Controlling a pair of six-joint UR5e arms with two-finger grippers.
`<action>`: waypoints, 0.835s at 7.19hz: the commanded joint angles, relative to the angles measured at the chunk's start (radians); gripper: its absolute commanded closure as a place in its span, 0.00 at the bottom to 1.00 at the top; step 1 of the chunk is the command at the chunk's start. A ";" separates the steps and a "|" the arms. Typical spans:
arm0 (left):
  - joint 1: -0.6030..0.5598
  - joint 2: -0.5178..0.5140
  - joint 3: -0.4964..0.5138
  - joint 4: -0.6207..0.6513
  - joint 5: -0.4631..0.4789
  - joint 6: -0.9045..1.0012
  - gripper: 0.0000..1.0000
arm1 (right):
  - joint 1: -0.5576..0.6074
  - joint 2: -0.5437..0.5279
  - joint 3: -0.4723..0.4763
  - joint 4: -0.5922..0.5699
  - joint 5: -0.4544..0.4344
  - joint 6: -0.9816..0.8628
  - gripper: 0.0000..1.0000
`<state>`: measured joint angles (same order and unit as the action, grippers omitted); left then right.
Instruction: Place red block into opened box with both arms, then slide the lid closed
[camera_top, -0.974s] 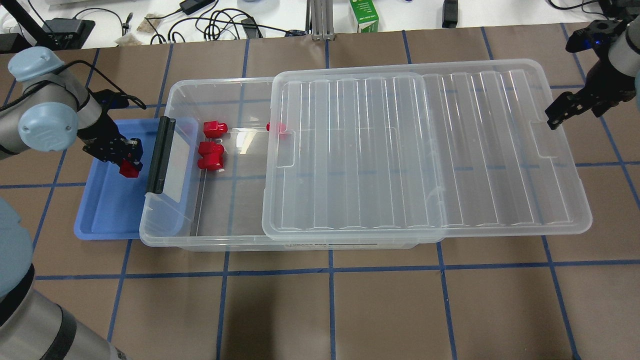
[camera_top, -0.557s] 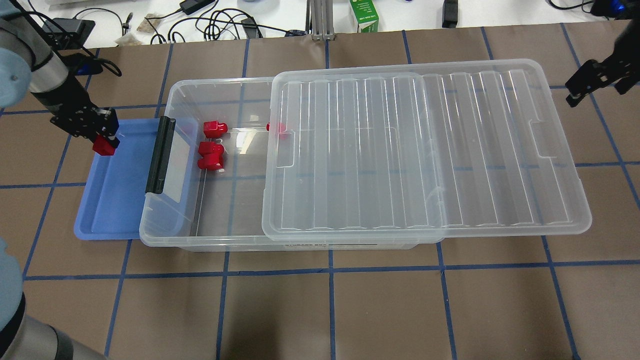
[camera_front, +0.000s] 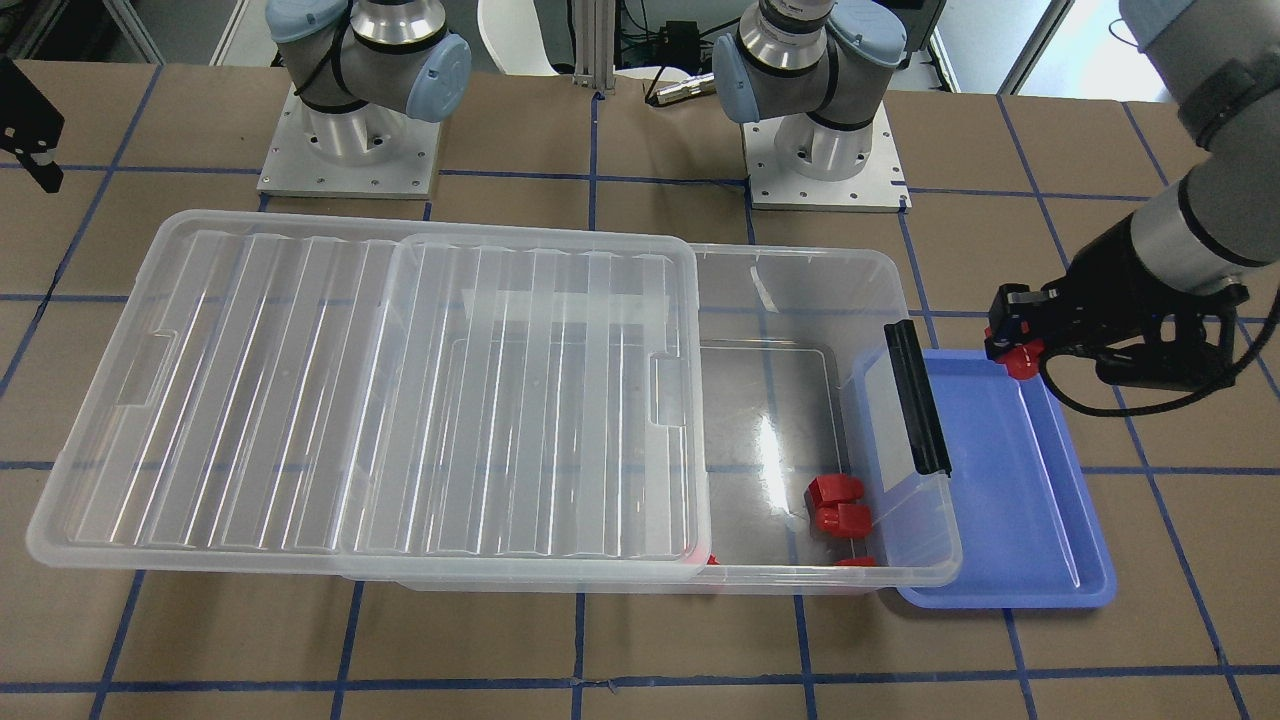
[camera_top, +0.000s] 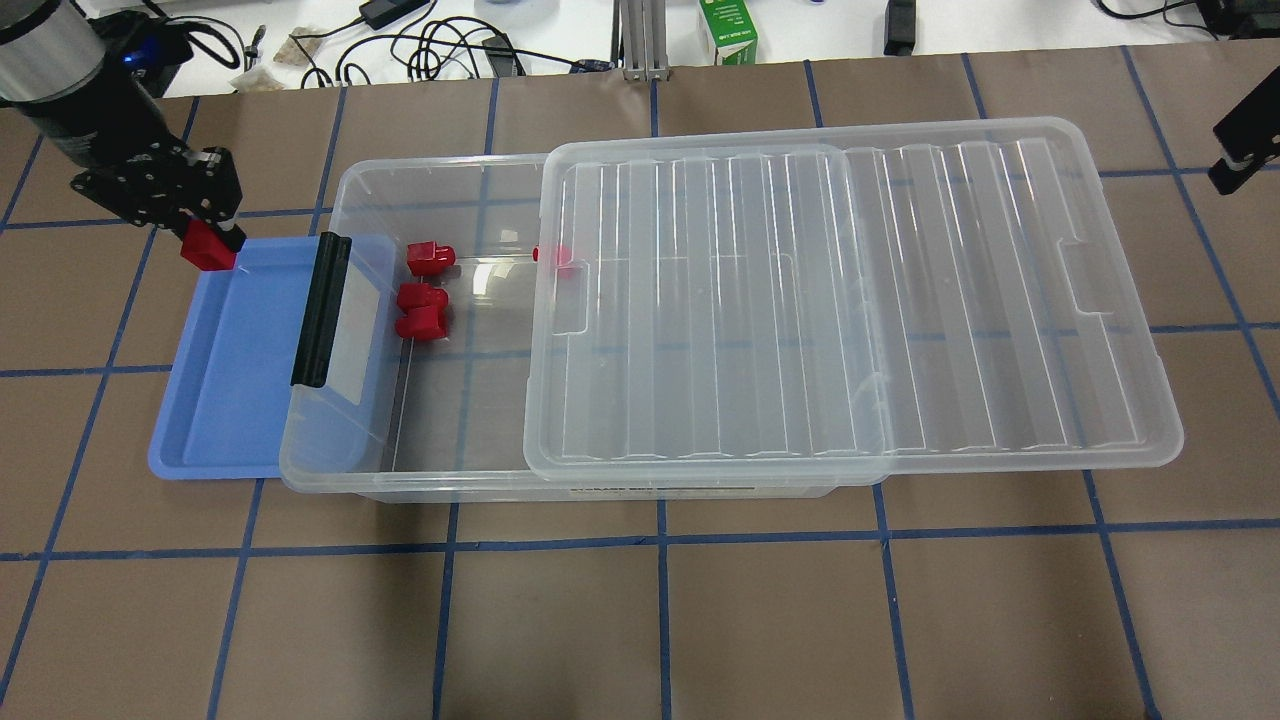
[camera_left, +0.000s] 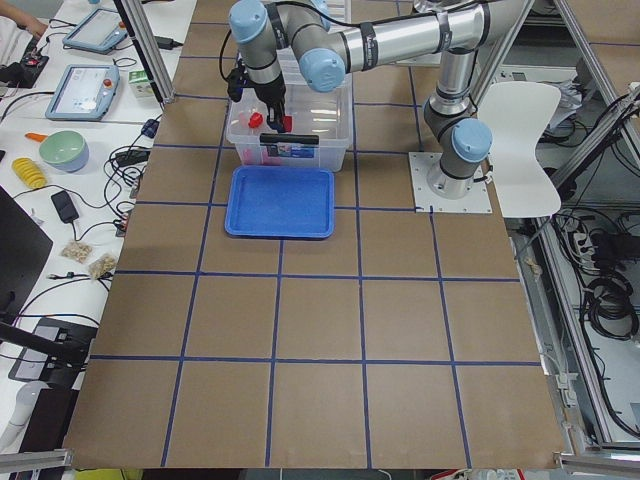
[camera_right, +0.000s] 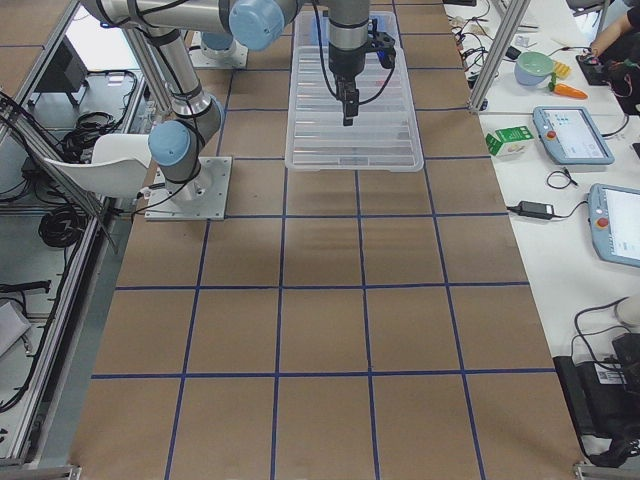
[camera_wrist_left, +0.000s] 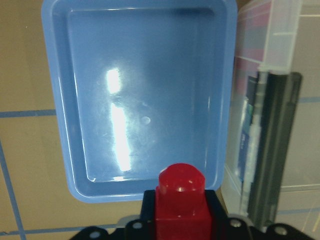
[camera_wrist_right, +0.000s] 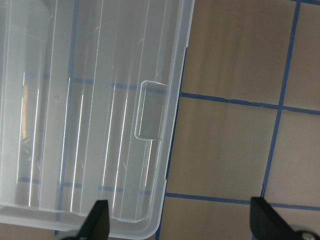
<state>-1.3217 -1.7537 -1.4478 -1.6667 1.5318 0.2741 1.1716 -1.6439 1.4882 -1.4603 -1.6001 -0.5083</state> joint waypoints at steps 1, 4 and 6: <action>-0.121 -0.003 -0.026 0.005 0.004 -0.186 1.00 | 0.101 -0.005 0.011 -0.009 -0.001 0.161 0.00; -0.195 -0.018 -0.153 0.146 0.007 -0.272 1.00 | 0.291 0.064 0.003 -0.117 -0.003 0.431 0.00; -0.200 -0.032 -0.284 0.317 -0.008 -0.285 1.00 | 0.352 0.105 -0.014 -0.147 0.000 0.464 0.00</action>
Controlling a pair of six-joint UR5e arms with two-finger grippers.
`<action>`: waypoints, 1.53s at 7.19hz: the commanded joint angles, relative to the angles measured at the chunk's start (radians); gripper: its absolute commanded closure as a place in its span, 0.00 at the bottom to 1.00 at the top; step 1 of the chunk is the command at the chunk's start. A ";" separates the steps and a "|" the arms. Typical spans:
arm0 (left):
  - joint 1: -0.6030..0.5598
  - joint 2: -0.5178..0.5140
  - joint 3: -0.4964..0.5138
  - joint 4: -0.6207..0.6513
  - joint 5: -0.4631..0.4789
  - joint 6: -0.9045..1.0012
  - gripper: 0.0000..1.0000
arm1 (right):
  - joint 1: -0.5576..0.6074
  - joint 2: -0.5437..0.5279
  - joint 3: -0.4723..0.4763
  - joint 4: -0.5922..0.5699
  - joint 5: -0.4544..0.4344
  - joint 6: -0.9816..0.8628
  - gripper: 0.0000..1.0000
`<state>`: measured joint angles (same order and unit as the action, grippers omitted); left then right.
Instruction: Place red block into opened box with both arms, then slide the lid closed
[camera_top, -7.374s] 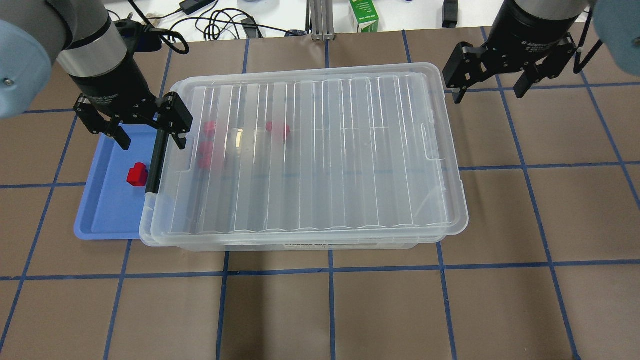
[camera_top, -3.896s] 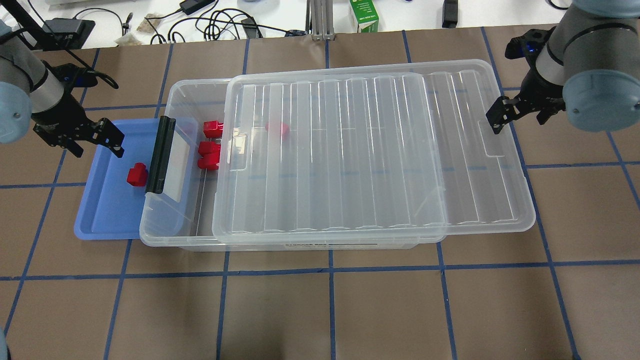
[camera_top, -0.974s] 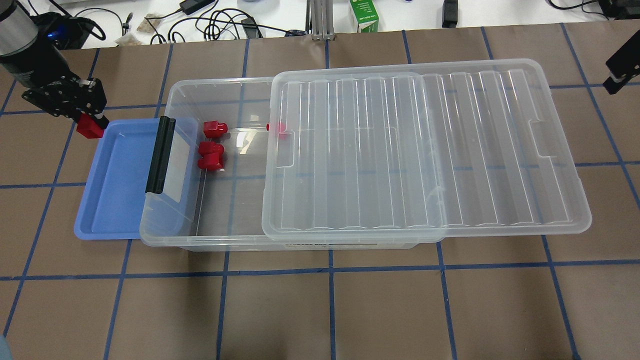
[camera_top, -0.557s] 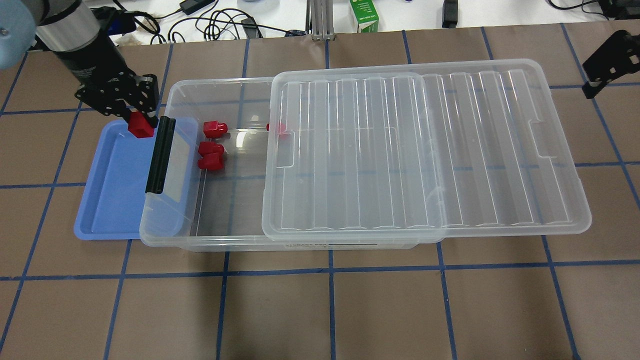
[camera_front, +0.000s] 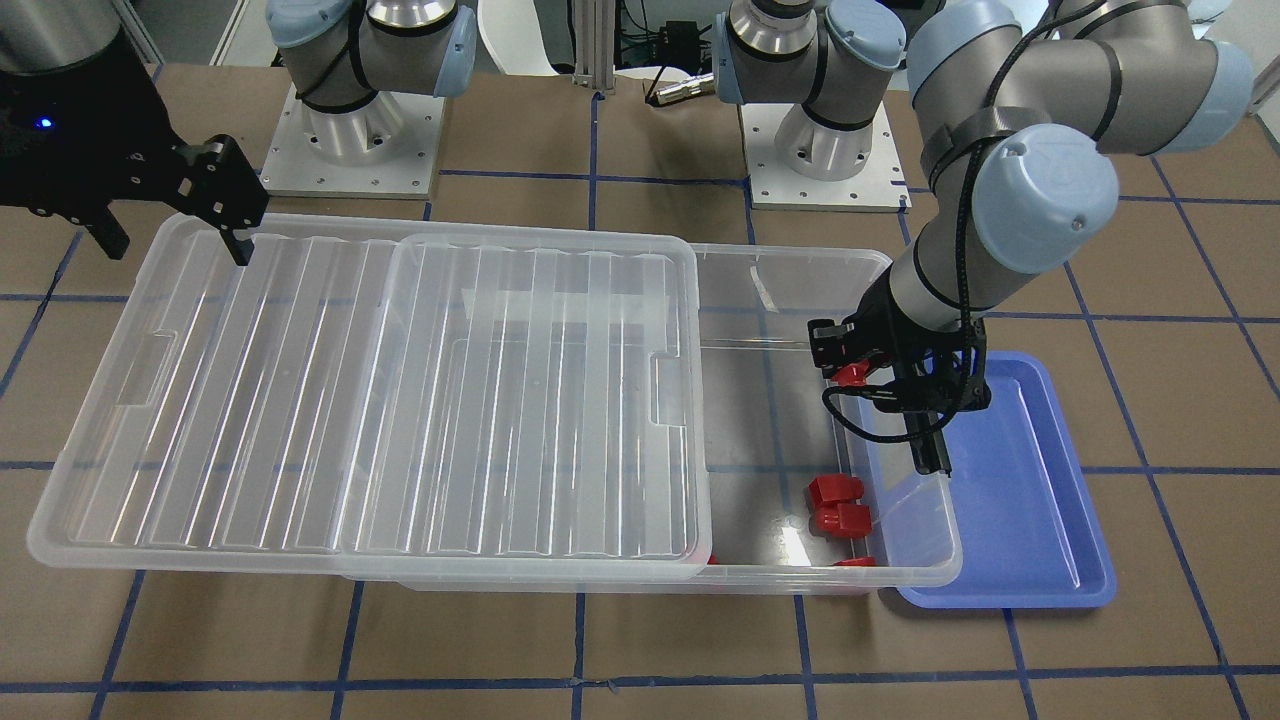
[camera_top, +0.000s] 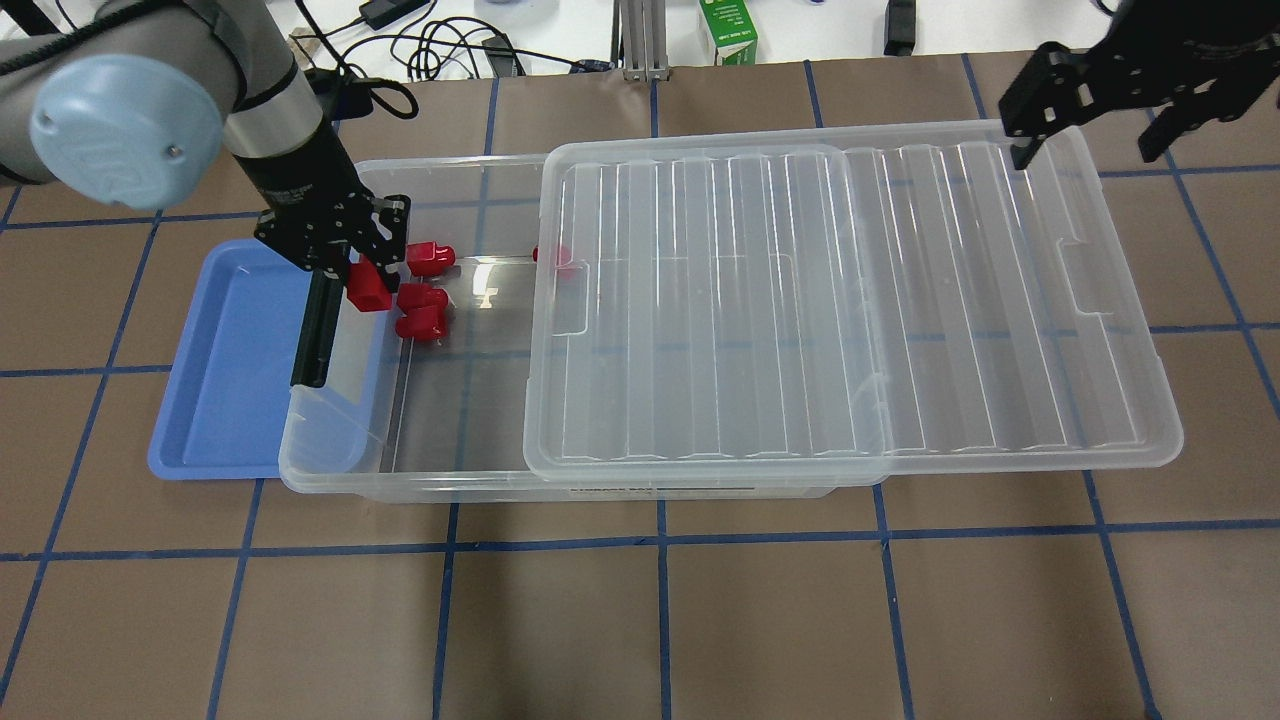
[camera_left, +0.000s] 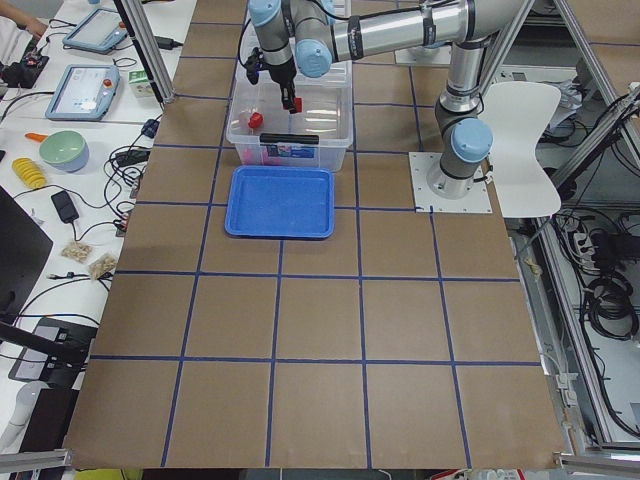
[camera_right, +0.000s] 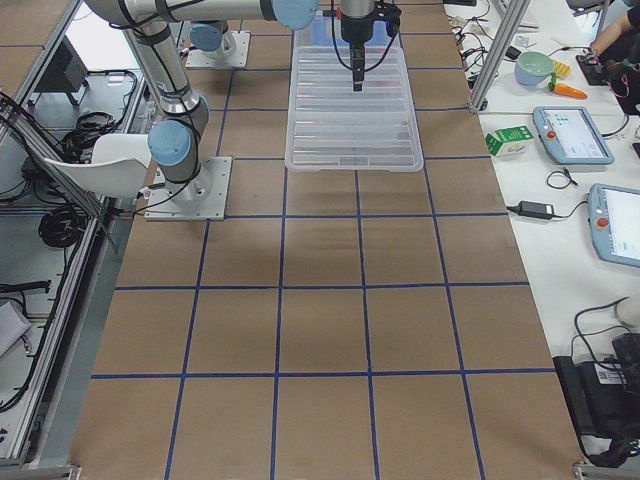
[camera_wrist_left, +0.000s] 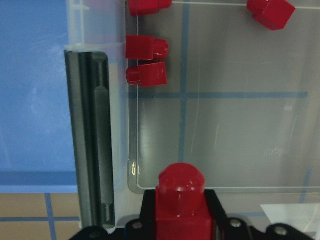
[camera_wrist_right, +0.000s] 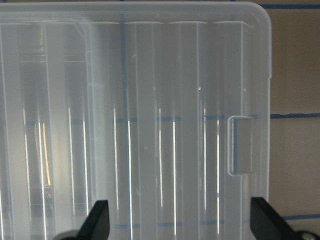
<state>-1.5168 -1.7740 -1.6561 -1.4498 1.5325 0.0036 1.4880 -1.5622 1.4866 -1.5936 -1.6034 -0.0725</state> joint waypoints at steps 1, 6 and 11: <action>-0.022 -0.019 -0.094 0.115 -0.006 -0.025 1.00 | 0.035 0.031 -0.029 -0.011 0.003 0.028 0.00; -0.080 -0.110 -0.108 0.218 -0.005 -0.036 1.00 | 0.034 0.041 -0.029 -0.003 0.034 0.028 0.00; -0.079 -0.185 -0.111 0.261 -0.003 -0.037 1.00 | 0.034 0.039 -0.031 0.000 0.028 0.026 0.00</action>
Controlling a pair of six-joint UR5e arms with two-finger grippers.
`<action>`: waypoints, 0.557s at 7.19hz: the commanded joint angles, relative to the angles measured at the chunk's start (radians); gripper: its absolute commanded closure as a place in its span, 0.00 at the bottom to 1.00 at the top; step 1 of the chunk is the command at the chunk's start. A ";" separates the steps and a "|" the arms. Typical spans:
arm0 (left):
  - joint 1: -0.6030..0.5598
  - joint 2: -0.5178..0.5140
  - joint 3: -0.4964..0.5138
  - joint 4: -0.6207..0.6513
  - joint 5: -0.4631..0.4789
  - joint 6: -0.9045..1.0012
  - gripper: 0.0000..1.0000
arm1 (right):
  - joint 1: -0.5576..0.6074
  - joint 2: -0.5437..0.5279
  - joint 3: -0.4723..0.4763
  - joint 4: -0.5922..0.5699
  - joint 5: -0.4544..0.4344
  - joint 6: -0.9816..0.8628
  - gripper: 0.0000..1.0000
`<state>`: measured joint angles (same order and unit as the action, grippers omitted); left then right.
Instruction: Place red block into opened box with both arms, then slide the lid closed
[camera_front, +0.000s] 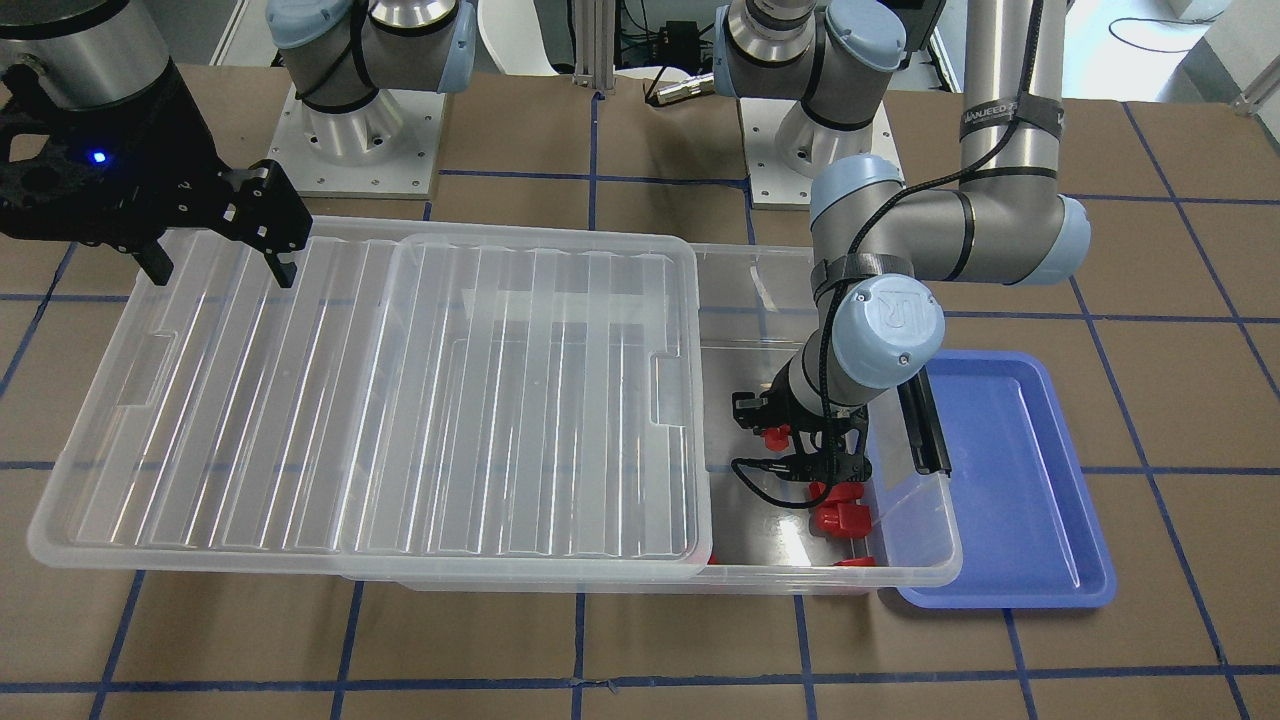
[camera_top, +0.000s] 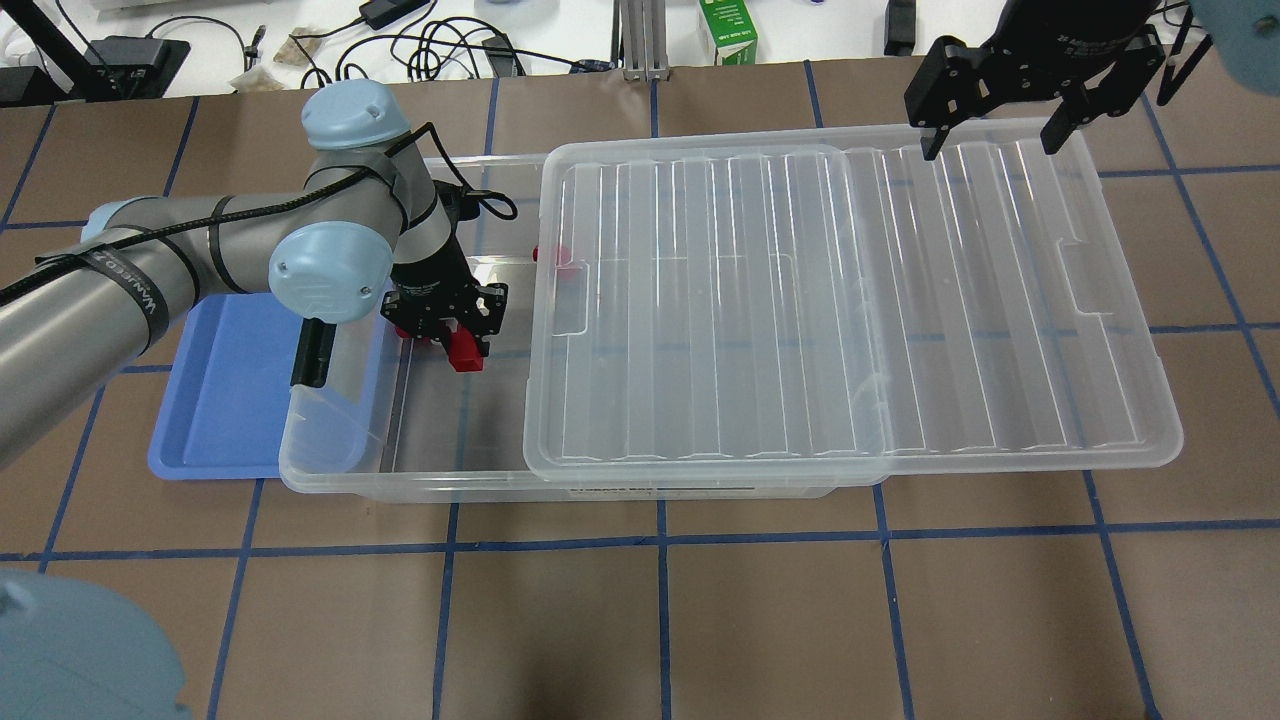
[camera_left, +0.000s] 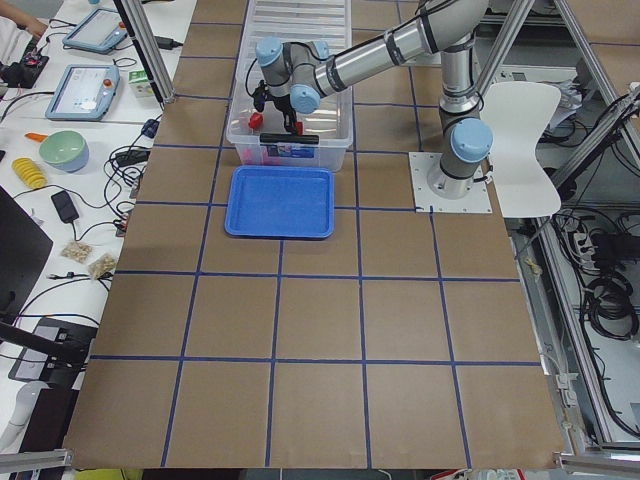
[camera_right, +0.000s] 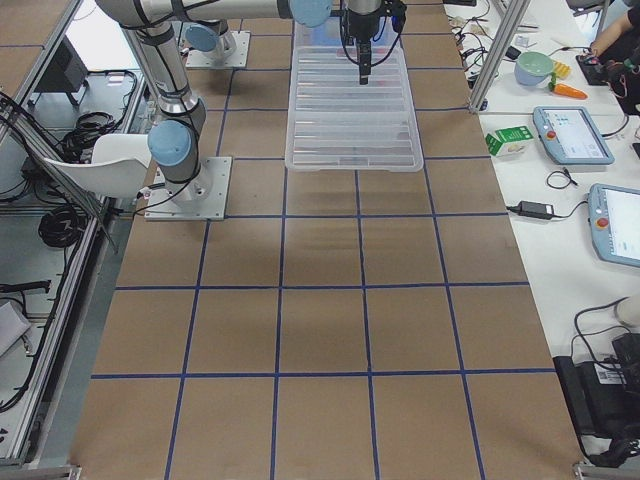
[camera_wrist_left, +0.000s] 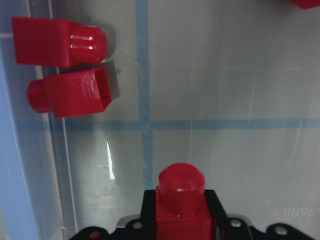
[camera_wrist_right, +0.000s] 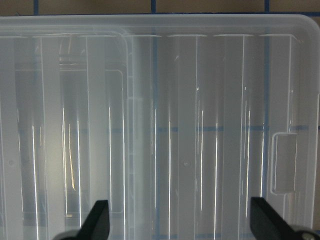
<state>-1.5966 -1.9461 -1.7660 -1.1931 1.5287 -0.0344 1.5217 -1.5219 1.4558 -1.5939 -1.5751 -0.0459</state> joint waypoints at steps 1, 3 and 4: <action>0.003 -0.023 -0.001 0.006 0.001 -0.001 1.00 | 0.000 -0.001 0.000 0.002 0.000 0.000 0.00; 0.007 -0.045 0.002 0.007 0.002 -0.001 1.00 | 0.000 -0.003 0.000 0.000 0.000 0.000 0.00; 0.007 -0.054 0.002 0.007 0.002 -0.002 1.00 | 0.000 -0.004 0.000 0.000 0.000 0.000 0.00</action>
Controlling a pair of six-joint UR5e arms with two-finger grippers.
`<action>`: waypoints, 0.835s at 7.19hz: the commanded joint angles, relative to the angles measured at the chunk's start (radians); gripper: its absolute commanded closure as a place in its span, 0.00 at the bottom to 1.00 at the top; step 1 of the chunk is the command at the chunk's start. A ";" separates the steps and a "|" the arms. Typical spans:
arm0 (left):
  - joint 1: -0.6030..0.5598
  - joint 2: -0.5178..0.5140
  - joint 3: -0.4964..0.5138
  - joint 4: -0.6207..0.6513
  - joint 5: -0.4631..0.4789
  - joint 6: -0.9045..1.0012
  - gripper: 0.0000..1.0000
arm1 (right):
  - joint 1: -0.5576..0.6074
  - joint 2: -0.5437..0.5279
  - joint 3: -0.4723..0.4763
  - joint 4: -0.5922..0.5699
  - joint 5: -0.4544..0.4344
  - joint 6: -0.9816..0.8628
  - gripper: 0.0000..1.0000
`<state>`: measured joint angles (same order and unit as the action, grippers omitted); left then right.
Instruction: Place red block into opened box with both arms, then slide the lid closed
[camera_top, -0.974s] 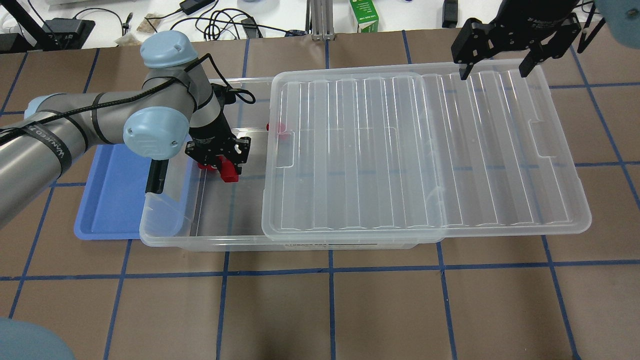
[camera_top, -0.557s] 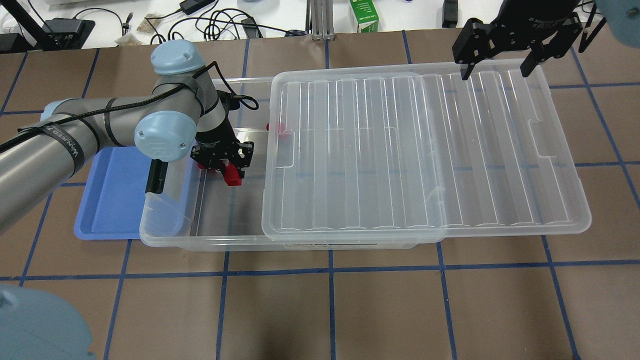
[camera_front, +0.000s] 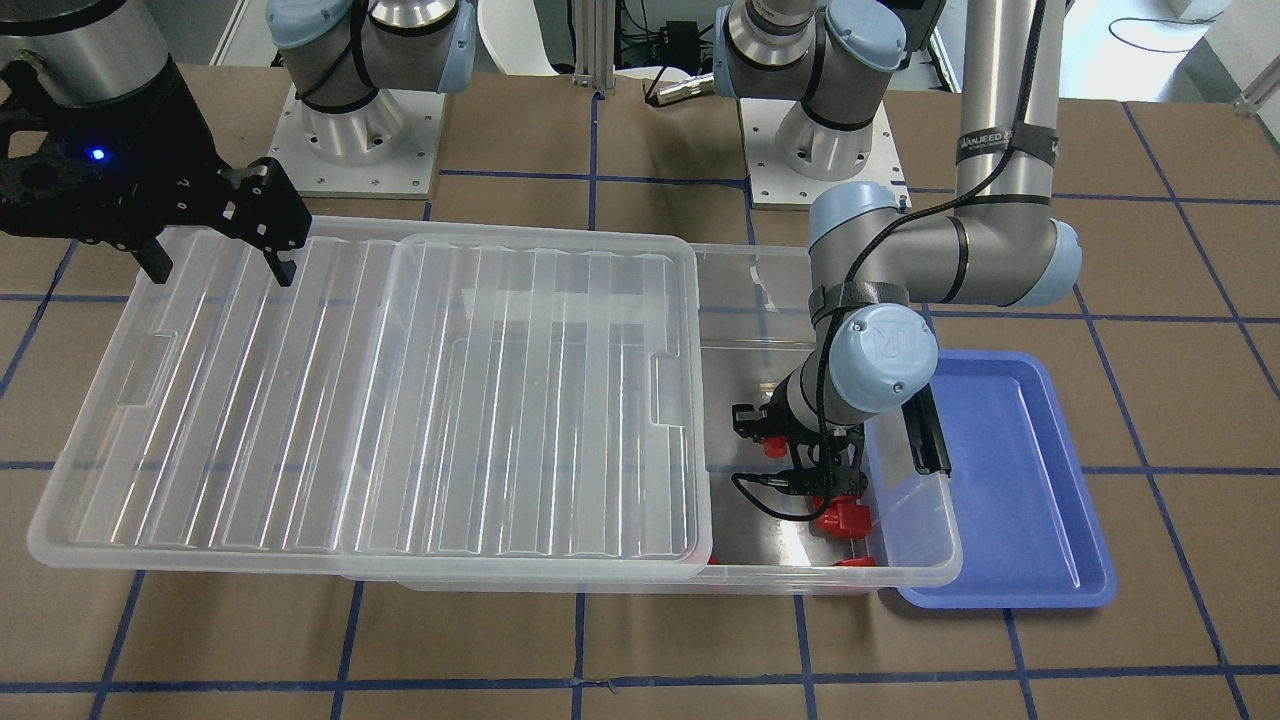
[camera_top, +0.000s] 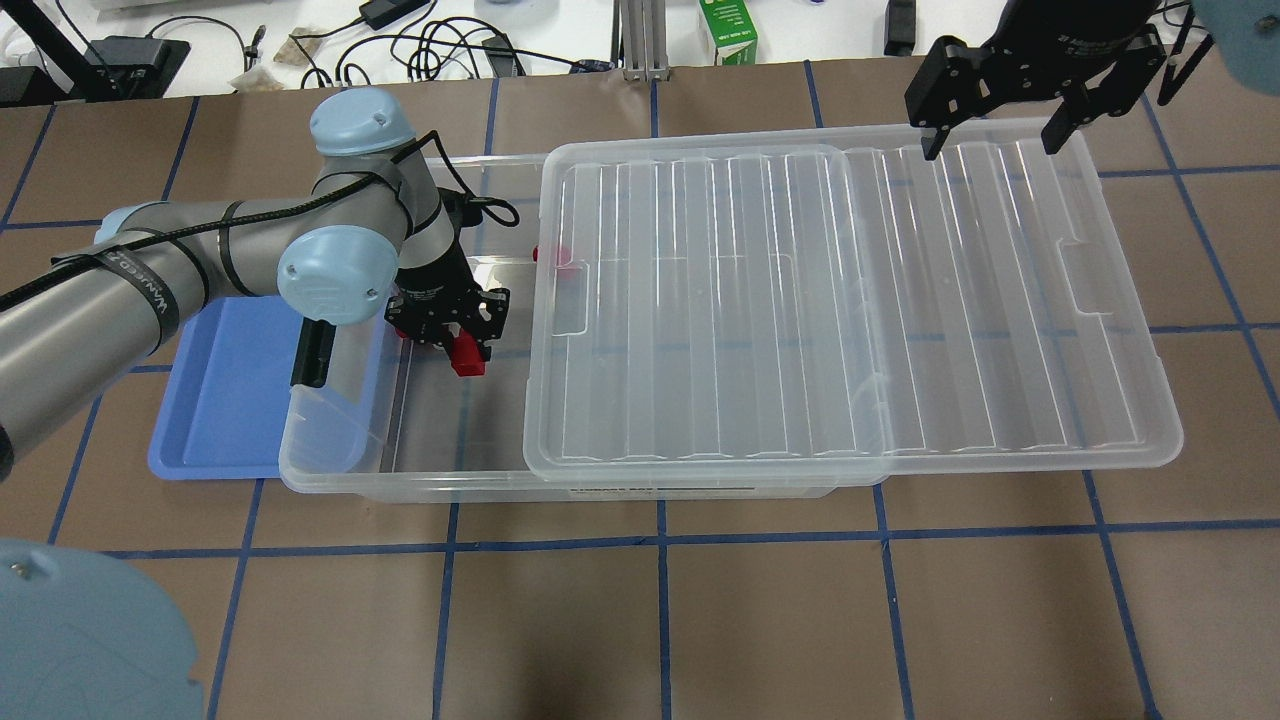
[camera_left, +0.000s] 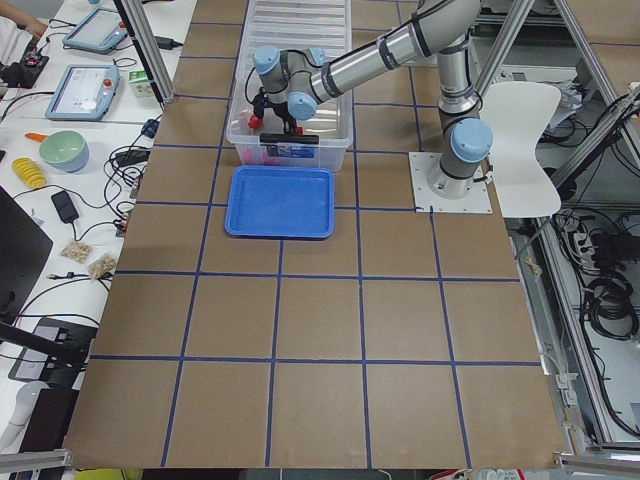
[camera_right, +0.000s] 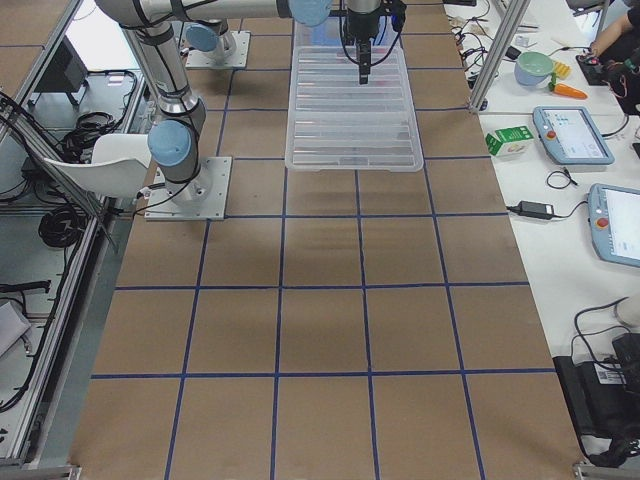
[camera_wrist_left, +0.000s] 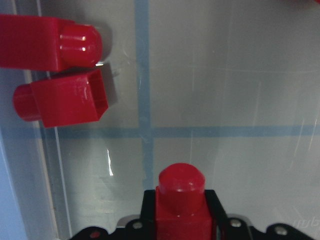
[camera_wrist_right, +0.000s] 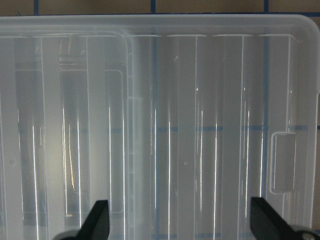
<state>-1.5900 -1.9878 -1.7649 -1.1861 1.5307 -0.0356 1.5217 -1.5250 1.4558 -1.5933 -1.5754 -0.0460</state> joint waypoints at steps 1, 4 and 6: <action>0.001 -0.019 0.001 0.000 0.002 -0.003 1.00 | 0.000 0.000 0.000 -0.001 -0.002 0.000 0.00; 0.001 -0.026 -0.001 -0.003 0.009 -0.003 0.78 | 0.000 0.000 0.000 -0.001 -0.002 0.000 0.00; 0.001 -0.026 -0.001 -0.001 0.009 -0.004 0.44 | 0.000 0.000 0.000 0.001 -0.002 0.000 0.00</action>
<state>-1.5892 -2.0134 -1.7657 -1.1884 1.5398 -0.0386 1.5217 -1.5248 1.4558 -1.5928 -1.5769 -0.0460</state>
